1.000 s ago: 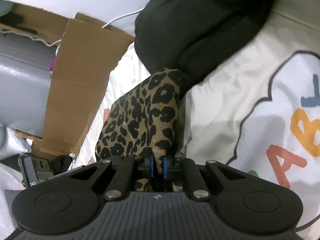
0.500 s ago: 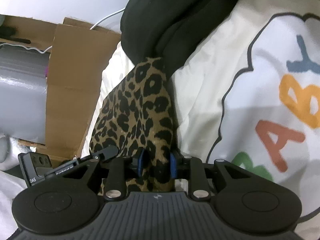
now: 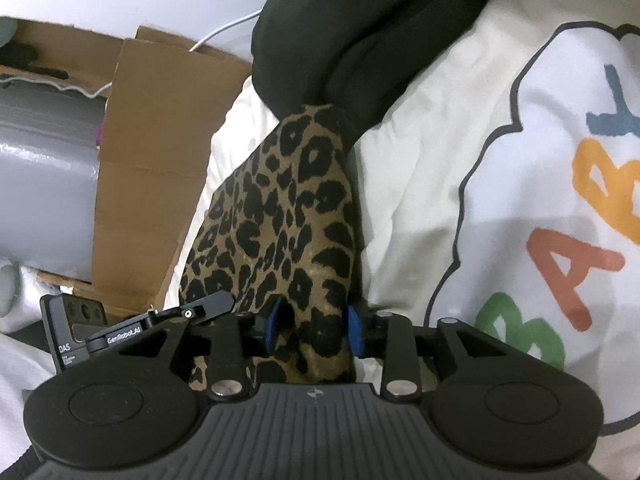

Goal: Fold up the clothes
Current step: 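Lift the leopard shorts off the blanket with both grippers, then carry the hanging shorts with both grippers toward the black bag beside the blanket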

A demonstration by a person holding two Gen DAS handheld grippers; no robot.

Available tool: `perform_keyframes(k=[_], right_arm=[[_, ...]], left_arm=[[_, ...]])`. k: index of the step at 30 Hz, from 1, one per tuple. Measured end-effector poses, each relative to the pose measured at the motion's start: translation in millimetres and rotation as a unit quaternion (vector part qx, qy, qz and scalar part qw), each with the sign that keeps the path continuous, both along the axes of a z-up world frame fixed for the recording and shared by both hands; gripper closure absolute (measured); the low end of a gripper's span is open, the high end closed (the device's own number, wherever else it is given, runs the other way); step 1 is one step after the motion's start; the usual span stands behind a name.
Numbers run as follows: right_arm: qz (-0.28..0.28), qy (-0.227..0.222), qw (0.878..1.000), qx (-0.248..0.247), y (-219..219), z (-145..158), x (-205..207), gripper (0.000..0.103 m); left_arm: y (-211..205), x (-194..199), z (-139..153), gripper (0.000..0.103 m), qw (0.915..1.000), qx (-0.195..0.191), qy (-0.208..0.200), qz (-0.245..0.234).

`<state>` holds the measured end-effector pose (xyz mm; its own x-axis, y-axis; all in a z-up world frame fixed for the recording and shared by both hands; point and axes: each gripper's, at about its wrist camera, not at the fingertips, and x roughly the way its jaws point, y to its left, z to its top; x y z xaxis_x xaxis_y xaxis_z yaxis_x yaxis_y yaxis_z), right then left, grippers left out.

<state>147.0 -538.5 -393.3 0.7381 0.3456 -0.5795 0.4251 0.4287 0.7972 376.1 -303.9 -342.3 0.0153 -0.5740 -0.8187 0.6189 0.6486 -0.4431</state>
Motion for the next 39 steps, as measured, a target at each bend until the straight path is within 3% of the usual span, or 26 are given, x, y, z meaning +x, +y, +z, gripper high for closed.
perform_keyframes(k=[2, 5, 6, 8, 11, 18, 28, 39], right_arm=[[0.006, 0.001, 1.000, 0.001, 3, 0, 2, 0.055], [0.014, 0.001, 1.000, -0.010, 7, 0, 6, 0.056], [0.016, 0.000, 1.000, -0.014, 8, 1, 7, 0.060], [0.022, -0.003, 1.000, -0.022, 10, 3, 11, 0.082], [0.036, -0.014, 0.998, -0.042, 14, 9, 15, 0.094], [0.048, -0.029, 0.994, -0.089, 19, 30, 14, 0.096], [0.064, -0.067, 0.988, -0.122, 29, 65, 16, 0.097], [0.118, -0.105, 0.962, -0.224, 51, 185, 23, 0.097]], left_arm=[[-1, -3, 1, 0.041, 0.9999, 0.002, -0.010, -0.001], [-3, -8, 5, 0.053, 0.9996, 0.008, -0.028, -0.005], [-3, -9, 7, 0.058, 0.9994, 0.009, -0.034, -0.005], [-3, -12, 11, 0.062, 0.9988, 0.012, -0.046, -0.006], [-6, -19, 18, 0.067, 0.9976, 0.018, -0.067, -0.005], [4, -32, 35, 0.077, 0.9968, -0.003, -0.077, 0.021], [30, -52, 78, 0.080, 0.9917, -0.034, -0.099, 0.075], [66, -76, 170, 0.081, 0.9768, -0.110, -0.141, 0.119]])
